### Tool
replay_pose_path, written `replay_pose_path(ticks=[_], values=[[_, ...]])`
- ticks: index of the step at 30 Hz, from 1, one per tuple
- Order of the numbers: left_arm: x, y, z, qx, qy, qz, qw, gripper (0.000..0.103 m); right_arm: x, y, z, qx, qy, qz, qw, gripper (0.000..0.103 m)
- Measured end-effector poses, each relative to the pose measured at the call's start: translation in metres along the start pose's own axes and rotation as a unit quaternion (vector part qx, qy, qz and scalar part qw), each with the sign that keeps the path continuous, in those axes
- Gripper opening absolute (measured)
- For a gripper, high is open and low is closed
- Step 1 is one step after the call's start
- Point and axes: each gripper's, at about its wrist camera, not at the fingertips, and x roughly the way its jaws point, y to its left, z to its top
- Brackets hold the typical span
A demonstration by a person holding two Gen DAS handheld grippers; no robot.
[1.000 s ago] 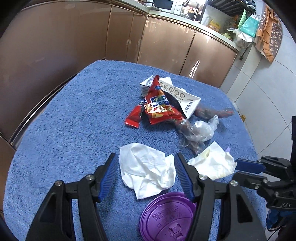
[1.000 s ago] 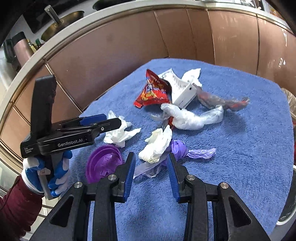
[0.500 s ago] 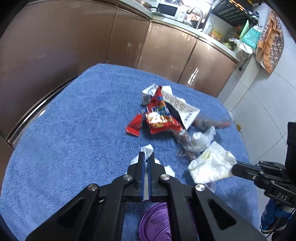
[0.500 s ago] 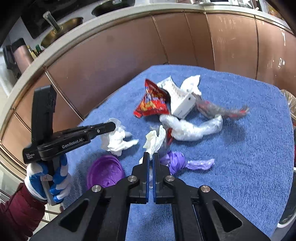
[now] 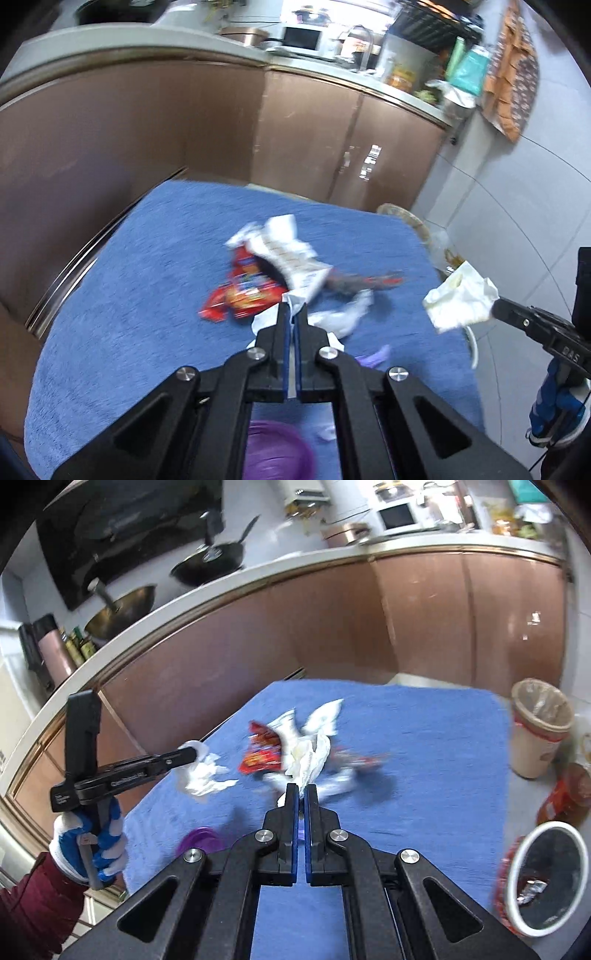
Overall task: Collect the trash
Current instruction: 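Carry both tissues over the white bin and open both tools to drop them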
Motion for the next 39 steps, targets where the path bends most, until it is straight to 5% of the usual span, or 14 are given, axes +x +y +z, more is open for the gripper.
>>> replay_pose_path(ticks=[12, 24, 35, 37, 39], values=[[0.061, -0.201, 0.034, 0.104, 0.031, -0.111, 0.9879, 0.001, -0.103, -0.156, -0.033, 0.087, -0.043, -0.152, 0.984, 0.002], [0.195, -0.382, 0.009, 0.171, 0.115, -0.157, 0.9658, 0.002, -0.108, -0.296, -0.083, 0.185, -0.022, -0.232, 0.955, 0.002], [0.291, -0.431, -0.028, 0.186, 0.17, -0.147, 0.9566, 0.007, -0.054, -0.352, -0.105, 0.211, 0.02, -0.264, 0.941, 0.006], [0.302, -0.432, -0.032, 0.182, 0.179, -0.15, 0.9554, 0.016, -0.044, -0.36, -0.11, 0.21, 0.028, -0.269, 0.939, 0.008], [0.308, -0.43, -0.034, 0.173, 0.183, -0.153, 0.9555, 0.037, -0.039, -0.363, -0.114, 0.21, 0.034, -0.276, 0.937, 0.021]])
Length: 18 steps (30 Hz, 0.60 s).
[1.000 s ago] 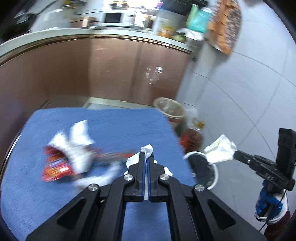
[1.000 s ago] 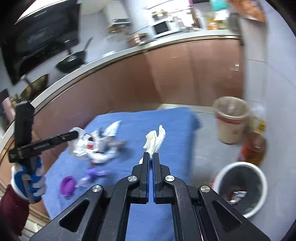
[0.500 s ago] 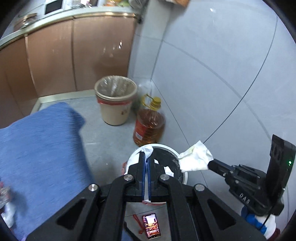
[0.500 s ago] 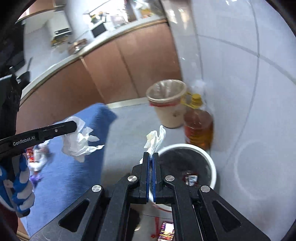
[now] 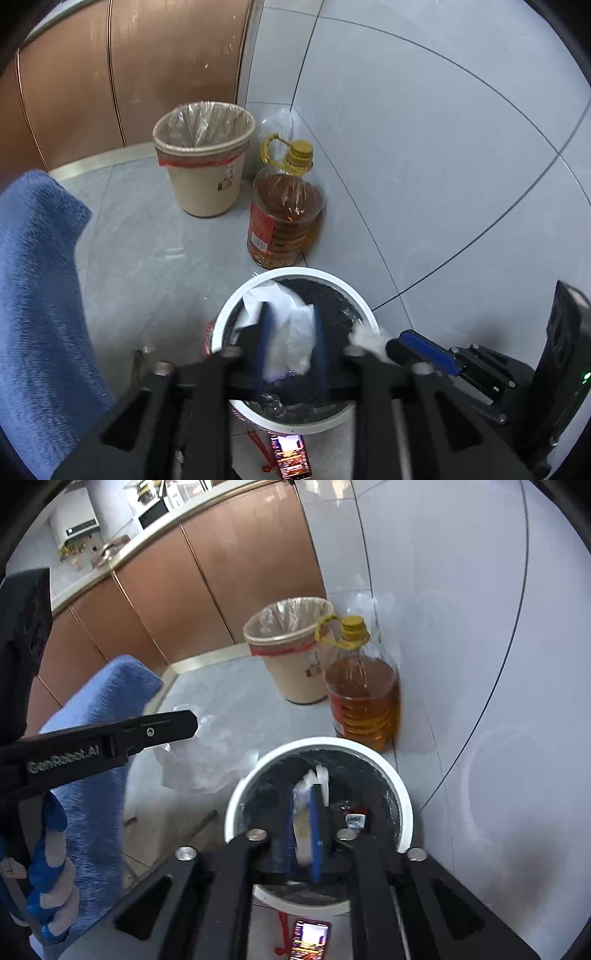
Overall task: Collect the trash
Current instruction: 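Carry both tissues over the white bin and open both tools to drop them, then move both open tools back over the towel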
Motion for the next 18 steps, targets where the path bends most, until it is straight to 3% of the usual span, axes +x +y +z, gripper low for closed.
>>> replay_pose_path(ticks=[2, 10, 18], values=[[0.001, 0.003, 0.001, -0.007, -0.006, -0.006, 0.9999, 0.043, 0.004, -0.001, -0.003, 0.0, 0.001, -0.004, 1.0, 0.025], [-0.034, 0.01, -0.005, -0.016, -0.031, -0.019, 0.9992, 0.043, -0.019, 0.01, -0.005, -0.009, -0.017, -0.009, 1.0, 0.028], [-0.125, 0.031, -0.021, -0.019, -0.087, -0.005, 0.996, 0.043, -0.071, 0.056, -0.005, -0.042, -0.05, 0.027, 0.997, 0.028]])
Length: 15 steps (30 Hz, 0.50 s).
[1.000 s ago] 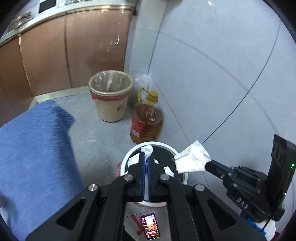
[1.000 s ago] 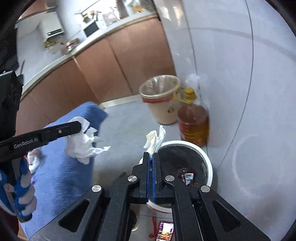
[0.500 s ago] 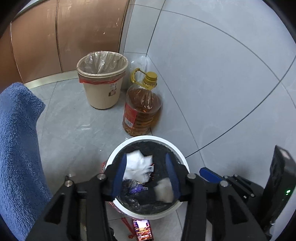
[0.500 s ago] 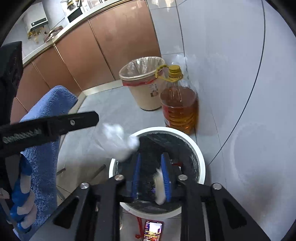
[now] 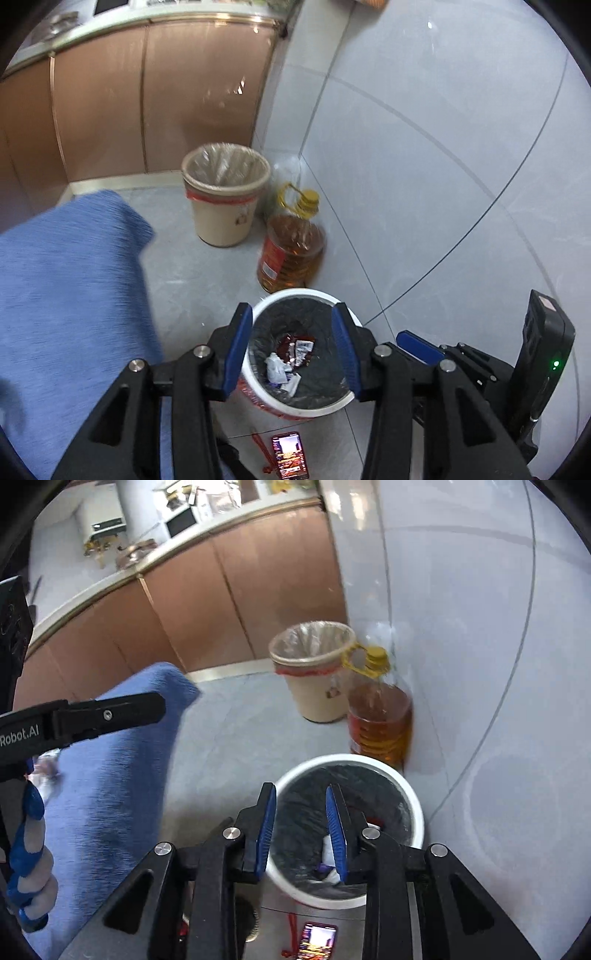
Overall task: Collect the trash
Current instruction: 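Move both open tools back over the towel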
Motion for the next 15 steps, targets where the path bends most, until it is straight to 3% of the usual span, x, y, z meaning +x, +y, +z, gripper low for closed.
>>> replay_pose_path(ticks=[15], values=[[-0.186, 0.095, -0.034, -0.037, -0.101, 0.071, 0.9917, 0.048, -0.1, 0.15, 0.013, -0.092, -0.051, 0.104, 0.989, 0.03]])
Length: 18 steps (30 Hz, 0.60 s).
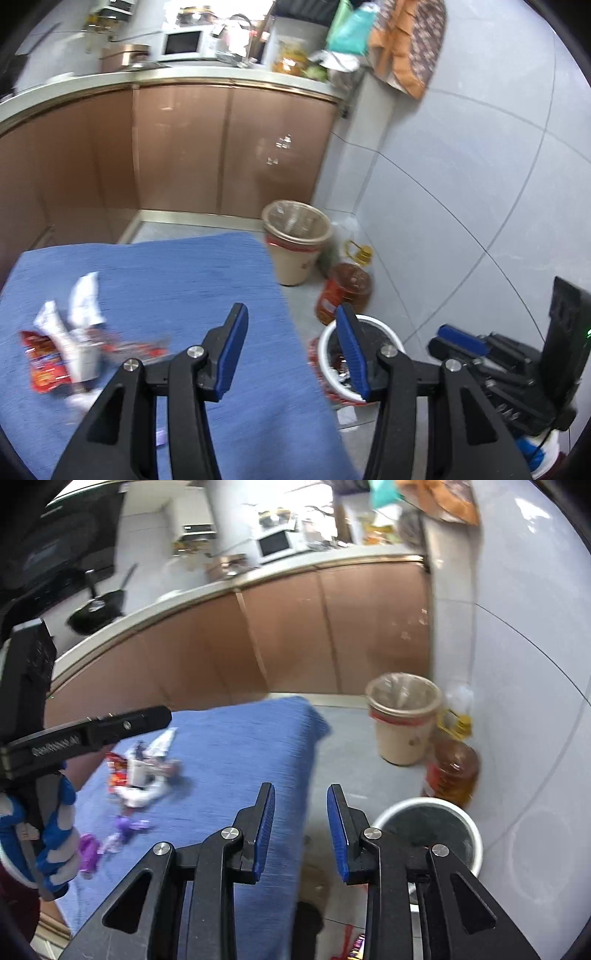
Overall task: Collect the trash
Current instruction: 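Move both open tools back over the towel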
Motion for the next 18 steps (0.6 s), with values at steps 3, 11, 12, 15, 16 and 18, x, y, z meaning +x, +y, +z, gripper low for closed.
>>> replay_pose_path(ticks=[3, 11, 12, 15, 16, 18], values=[[-0.028, 0.033, -0.007, -0.013, -0.014, 0.02, 0.9996, 0.048, -0.003, 0.033, 0.007, -0.024, -0.003, 0.018, 1.0, 0.032], [-0.082, 0.126, -0.03, -0.057, -0.032, 0.078, 0.9948, 0.048, 0.011, 0.092, 0.011, -0.052, 0.005, 0.059, 0.997, 0.038], [-0.085, 0.134, -0.034, -0.062, -0.033, 0.084, 0.9939, 0.048, 0.017, 0.099, 0.011, -0.052, 0.009, 0.067, 0.996, 0.039], [-0.091, 0.168, -0.044, -0.087, -0.029, 0.104, 0.9903, 0.051, 0.035, 0.112, 0.009, -0.052, 0.024, 0.08, 0.995, 0.044], [-0.091, 0.179, -0.045, -0.099, -0.028, 0.108, 0.9888, 0.051, 0.041, 0.114, 0.008, -0.052, 0.028, 0.083, 0.995, 0.045], [-0.089, 0.196, -0.042, -0.12, -0.024, 0.108, 0.9866, 0.052, 0.057, 0.121, 0.007, -0.049, 0.039, 0.094, 0.994, 0.045]])
